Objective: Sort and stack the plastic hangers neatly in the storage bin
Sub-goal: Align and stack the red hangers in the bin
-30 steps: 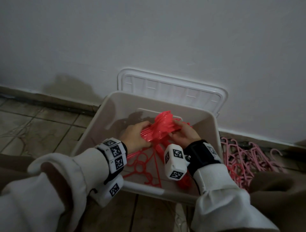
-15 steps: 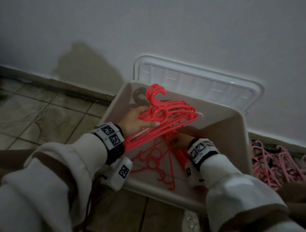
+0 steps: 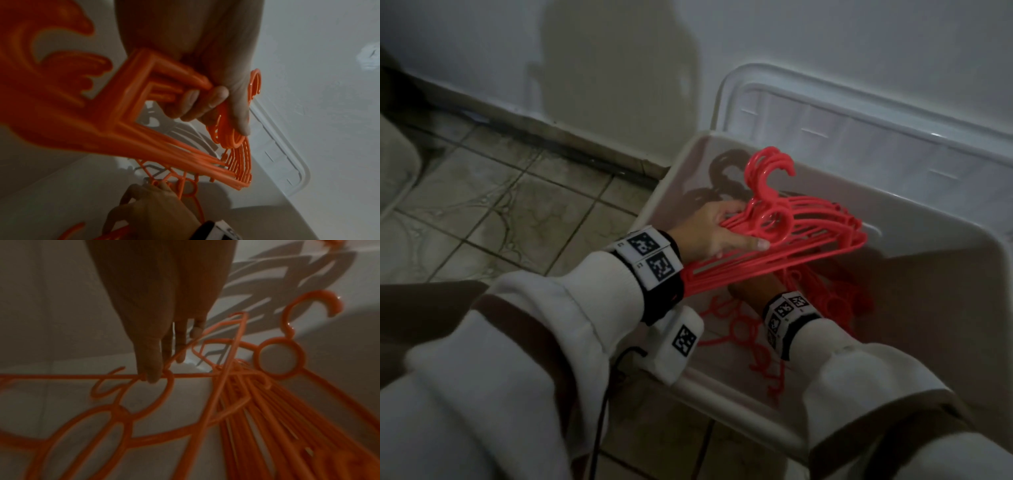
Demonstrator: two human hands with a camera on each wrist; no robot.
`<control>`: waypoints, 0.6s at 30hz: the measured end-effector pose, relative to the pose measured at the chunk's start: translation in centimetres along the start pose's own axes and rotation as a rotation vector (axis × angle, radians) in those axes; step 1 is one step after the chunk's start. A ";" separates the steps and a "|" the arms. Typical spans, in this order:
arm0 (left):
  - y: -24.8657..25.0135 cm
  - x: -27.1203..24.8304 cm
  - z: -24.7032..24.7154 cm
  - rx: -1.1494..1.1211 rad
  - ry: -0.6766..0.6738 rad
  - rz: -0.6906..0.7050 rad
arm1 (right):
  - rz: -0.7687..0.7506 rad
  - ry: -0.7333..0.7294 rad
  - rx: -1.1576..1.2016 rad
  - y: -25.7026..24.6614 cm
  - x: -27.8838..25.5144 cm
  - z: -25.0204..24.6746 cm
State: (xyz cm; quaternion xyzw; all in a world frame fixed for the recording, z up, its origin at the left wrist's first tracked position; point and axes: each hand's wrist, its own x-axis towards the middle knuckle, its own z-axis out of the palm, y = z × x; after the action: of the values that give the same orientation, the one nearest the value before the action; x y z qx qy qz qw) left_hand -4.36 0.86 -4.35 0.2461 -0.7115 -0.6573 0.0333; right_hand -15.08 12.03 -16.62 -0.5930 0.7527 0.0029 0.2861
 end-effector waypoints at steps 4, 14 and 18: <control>-0.3 0.3 0.0 0.036 -0.001 -0.008 | 0.060 0.080 0.278 0.0 0.3 -1.8; 0.7 -0.2 0.4 0.069 0.010 -0.003 | 0.120 0.091 0.207 1.3 -2.6 -4.4; 1.1 -0.8 0.5 0.023 0.016 0.028 | -0.014 -0.135 -0.393 1.8 -4.3 -4.6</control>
State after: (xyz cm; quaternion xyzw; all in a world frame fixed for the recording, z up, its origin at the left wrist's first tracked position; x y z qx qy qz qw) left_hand -4.14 1.66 -3.12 0.2416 -0.7222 -0.6466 0.0455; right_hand -18.09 14.80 -11.57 -0.6412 0.7126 0.1875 0.2145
